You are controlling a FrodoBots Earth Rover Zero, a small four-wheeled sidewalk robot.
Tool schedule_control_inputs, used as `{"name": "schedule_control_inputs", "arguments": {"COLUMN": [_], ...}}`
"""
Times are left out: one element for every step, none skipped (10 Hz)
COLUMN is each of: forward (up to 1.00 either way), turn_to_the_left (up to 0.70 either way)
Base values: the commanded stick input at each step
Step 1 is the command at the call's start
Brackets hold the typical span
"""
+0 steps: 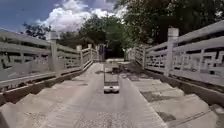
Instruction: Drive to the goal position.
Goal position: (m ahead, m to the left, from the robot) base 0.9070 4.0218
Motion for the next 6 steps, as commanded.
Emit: {"name": "schedule_control_inputs", "arguments": {"forward": [0.45, 0.45, 0.45, 0.45, 0.45, 0.45], "turn_to_the_left": [0.0, 0.0, 0.0, 0.0, 0.0, 0.0]}}
